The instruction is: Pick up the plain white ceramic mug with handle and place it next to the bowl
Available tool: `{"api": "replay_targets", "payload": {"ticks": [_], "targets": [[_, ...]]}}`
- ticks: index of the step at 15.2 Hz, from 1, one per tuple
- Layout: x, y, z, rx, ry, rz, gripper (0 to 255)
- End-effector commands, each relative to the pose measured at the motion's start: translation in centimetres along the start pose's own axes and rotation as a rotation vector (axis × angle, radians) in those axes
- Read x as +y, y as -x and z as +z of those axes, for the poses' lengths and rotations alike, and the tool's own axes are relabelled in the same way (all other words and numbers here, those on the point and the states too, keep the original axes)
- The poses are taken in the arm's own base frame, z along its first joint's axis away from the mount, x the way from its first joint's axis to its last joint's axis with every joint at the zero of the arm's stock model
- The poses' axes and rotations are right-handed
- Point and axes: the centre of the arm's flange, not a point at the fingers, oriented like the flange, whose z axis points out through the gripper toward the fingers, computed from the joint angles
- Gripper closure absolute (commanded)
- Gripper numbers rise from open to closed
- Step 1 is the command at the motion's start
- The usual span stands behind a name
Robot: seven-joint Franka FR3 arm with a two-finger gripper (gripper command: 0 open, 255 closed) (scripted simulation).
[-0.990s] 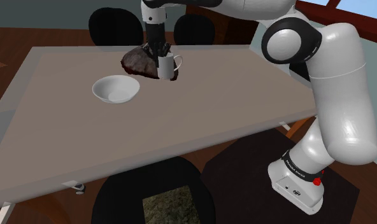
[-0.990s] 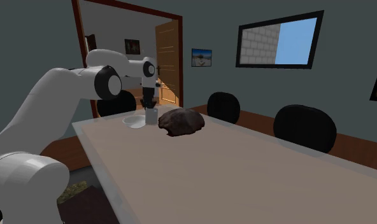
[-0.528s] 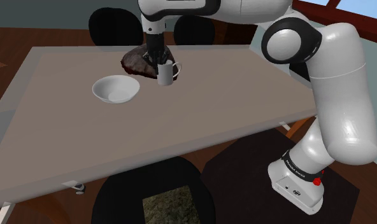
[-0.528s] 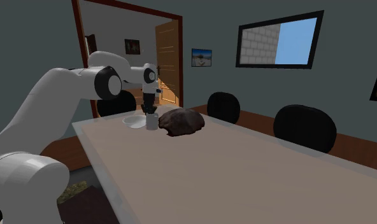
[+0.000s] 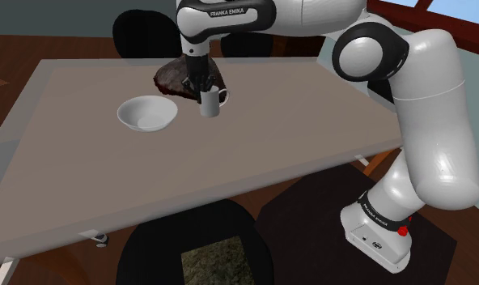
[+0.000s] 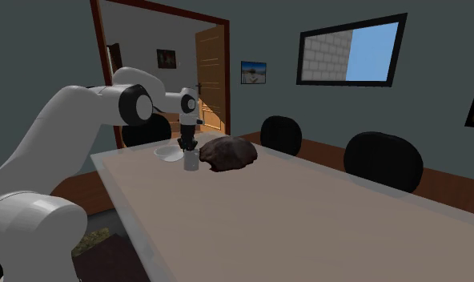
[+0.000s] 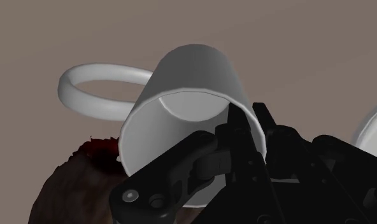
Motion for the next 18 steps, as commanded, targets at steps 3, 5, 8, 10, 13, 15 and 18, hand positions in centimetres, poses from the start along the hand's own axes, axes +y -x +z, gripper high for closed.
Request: {"api": "replay_targets", "payload": {"ticks": [3, 5, 8, 10, 13, 15, 18], "targets": [[0.0, 0.0, 0.1, 0.001, 0.0, 0.0, 255], [0.0, 0.0, 0.1, 0.001, 0.0, 0.0, 255], [0.0, 0.0, 0.1, 0.001, 0.0, 0.0, 0], [0.0, 0.0, 0.1, 0.001, 0.0, 0.0, 0], [0.0, 0.0, -1.2, 0.001, 0.0, 0.0, 0], [0.0, 0.0, -3.9, 0.001, 0.0, 0.0, 0], [0.0, 0.0, -4.9, 0.001, 0.0, 0.0, 0]]}}
